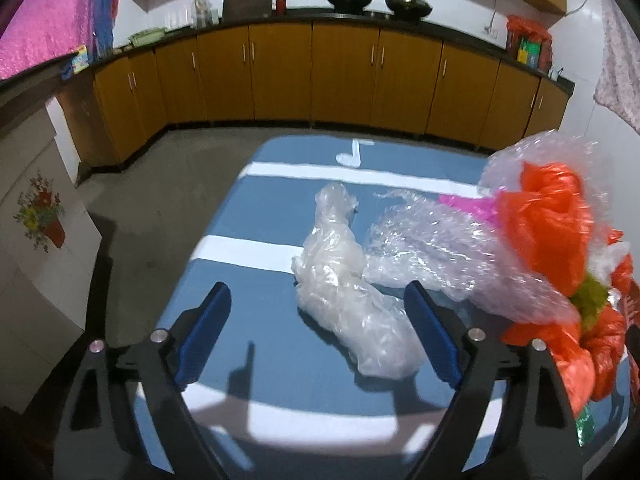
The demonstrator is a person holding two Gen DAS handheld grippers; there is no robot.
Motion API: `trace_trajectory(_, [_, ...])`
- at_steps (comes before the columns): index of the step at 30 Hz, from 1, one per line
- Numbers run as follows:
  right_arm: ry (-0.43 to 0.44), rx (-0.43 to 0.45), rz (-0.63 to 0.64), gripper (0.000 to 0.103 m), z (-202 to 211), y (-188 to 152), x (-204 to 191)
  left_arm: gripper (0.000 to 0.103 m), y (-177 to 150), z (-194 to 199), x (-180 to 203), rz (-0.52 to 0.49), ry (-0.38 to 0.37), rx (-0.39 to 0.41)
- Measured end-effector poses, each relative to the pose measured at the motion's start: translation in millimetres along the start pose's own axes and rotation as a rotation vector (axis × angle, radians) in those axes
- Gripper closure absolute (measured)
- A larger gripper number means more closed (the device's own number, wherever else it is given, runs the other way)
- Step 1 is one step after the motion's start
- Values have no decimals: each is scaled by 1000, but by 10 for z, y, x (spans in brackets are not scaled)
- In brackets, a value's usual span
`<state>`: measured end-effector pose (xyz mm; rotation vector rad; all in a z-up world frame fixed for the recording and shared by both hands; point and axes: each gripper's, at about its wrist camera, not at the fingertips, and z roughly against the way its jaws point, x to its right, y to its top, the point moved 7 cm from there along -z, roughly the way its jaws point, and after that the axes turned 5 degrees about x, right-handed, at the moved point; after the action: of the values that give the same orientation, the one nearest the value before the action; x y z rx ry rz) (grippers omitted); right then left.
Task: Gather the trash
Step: 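Grasp a clear plastic bag with the left tool while the right tool grasps a red bag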
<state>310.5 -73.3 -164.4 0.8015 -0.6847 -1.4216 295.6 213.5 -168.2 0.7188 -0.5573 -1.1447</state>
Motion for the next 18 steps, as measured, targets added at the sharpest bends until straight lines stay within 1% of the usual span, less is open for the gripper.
trace_trajectory(5, [0, -52, 4, 29, -180, -71, -23, 29, -65, -298, -4, 6, -9, -72])
trace_trajectory(8, [13, -73, 7, 29, -232, -111, -57, 31, -78, -370, -9, 16, -26, -87])
trace_trajectory(10, [28, -83, 15, 29, -249, -127, -98, 35, -85, -404, -8, 27, -43, -98])
trace_trajectory(11, [35, -88, 23, 30, -260, -137, -122, 38, -91, -426, -6, 33, -53, -104])
trace_trajectory(12, [42, -95, 31, 32, -272, -153, -142, 42, -97, -429, 17, 36, -60, -110])
trace_trajectory(13, [50, -103, 37, 38, -285, -167, -163, 43, -106, -448, 24, 39, -71, -117])
trace_trajectory(14, [64, -113, 39, 46, -293, -186, -183, 48, -116, -460, 31, 41, -78, -123])
trace_trajectory(15, [74, -120, 38, 51, -298, -200, -200, 53, -126, -465, 42, 44, -88, -126])
trace_trajectory(16, [79, -125, 38, 58, -295, -208, -206, 55, -129, -462, 50, 44, -92, -126])
trace_trajectory(18, [83, -120, 36, 60, -265, -204, -206, 66, -130, -458, 67, 40, -99, -123])
